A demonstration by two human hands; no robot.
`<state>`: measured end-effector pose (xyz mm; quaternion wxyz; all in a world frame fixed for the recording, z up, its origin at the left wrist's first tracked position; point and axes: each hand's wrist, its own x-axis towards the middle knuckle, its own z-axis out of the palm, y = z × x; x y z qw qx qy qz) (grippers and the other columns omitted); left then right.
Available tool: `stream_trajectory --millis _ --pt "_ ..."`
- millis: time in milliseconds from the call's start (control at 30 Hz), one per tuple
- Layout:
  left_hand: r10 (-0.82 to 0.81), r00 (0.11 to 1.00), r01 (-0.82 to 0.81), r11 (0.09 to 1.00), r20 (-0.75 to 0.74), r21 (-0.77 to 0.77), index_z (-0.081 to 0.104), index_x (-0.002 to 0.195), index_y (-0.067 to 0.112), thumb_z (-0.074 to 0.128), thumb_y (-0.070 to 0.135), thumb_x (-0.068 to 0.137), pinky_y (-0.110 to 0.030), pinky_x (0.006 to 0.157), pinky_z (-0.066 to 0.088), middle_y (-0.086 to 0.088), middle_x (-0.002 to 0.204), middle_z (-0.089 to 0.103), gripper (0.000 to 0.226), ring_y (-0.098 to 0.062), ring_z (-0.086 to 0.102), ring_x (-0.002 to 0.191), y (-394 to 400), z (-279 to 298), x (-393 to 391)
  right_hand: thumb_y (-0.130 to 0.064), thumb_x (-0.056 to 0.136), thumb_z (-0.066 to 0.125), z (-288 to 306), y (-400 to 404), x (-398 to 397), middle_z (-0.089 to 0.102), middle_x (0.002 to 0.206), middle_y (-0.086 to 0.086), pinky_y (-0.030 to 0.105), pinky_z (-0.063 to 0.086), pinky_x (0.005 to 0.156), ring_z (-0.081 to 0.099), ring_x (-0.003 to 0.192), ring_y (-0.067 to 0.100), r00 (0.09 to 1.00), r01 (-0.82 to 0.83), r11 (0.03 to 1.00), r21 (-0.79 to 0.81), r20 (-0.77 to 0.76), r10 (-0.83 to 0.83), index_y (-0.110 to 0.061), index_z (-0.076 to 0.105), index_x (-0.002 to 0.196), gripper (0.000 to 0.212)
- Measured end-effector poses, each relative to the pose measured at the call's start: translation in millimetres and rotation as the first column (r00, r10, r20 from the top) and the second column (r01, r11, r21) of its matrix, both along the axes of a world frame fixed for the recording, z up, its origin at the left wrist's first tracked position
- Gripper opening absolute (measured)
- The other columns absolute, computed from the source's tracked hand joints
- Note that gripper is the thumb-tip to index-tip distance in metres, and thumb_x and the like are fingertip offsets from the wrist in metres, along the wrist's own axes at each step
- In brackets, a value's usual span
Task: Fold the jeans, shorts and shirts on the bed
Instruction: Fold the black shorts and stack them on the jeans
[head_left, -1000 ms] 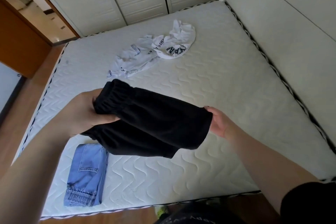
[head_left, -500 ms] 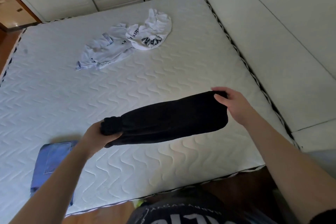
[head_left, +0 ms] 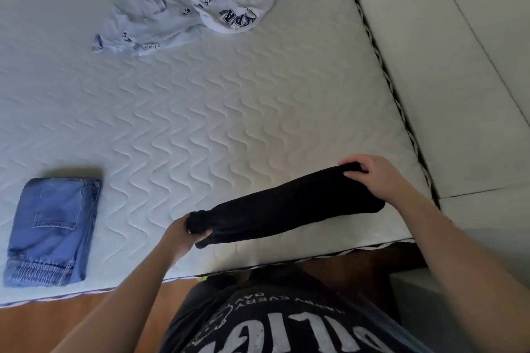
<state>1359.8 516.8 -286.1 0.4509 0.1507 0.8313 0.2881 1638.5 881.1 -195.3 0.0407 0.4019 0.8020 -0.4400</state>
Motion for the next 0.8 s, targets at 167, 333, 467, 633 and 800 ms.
stream_trajectory --millis 167,333,467,633,800 --pt "0.113 0.992 -0.107 0.990 0.061 -0.087 0.063 0.116 0.024 0.081 0.015 0.077 -0.023 0.072 0.043 0.002 0.097 0.070 0.044 -0.017 0.063 0.091 -50.8 -44.1 2.2 -0.022 0.088 0.071 -48.9 -33.1 -47.4 0.064 0.102 -0.012 0.030 0.042 0.087 0.056 0.106 0.014 0.997 0.035 0.997 -0.064 0.072 -0.030 -0.034 0.070 0.102 0.019" --pt "0.274 0.957 -0.264 0.959 0.097 -0.099 0.060 0.118 0.023 0.078 0.017 0.080 -0.030 0.080 0.046 0.000 0.103 0.069 0.042 -0.023 0.064 0.099 -100.7 -76.8 -11.2 -0.019 0.086 0.073 -93.0 -68.5 -118.3 0.067 0.116 0.005 0.044 0.044 0.106 0.059 0.116 0.024 0.983 0.165 0.963 -0.214 0.112 -0.144 -0.022 0.072 0.111 0.025" --pt "0.388 0.914 -0.372 0.918 0.120 -0.138 0.051 0.125 0.021 0.076 0.025 0.083 -0.037 0.082 0.050 -0.002 0.108 0.066 0.049 -0.022 0.062 0.096 -140.5 -92.6 -34.9 -0.013 0.085 0.073 -119.6 -95.0 -190.4 0.064 0.116 0.014 0.043 0.050 0.100 0.063 0.109 0.030 0.967 0.242 0.911 -0.335 0.155 -0.200 -0.017 0.070 0.115 0.030" --pt "0.430 0.901 -0.414 0.889 0.047 -0.193 0.055 0.116 0.020 0.076 0.034 0.081 -0.031 0.069 0.045 0.004 0.095 0.064 0.043 -0.021 0.061 0.088 -180.1 -107.9 -82.6 -0.010 0.085 0.073 -155.6 -125.8 -280.9 0.063 0.119 0.008 0.034 0.050 0.097 0.061 0.109 0.020 0.964 0.247 0.898 -0.364 0.190 -0.188 -0.021 0.071 0.110 0.027" --pt "0.448 0.893 -0.432 0.880 0.045 -0.196 0.052 0.127 0.013 0.068 0.036 0.089 -0.047 0.091 0.051 -0.007 0.109 0.067 0.047 -0.028 0.063 0.100 -205.5 -136.7 -147.0 -0.007 0.086 0.071 -198.5 -146.2 -359.3 0.059 0.121 0.010 0.037 0.042 0.107 0.056 0.119 0.023 0.959 0.226 0.930 -0.289 0.232 -0.161 -0.015 0.069 0.116 0.032"
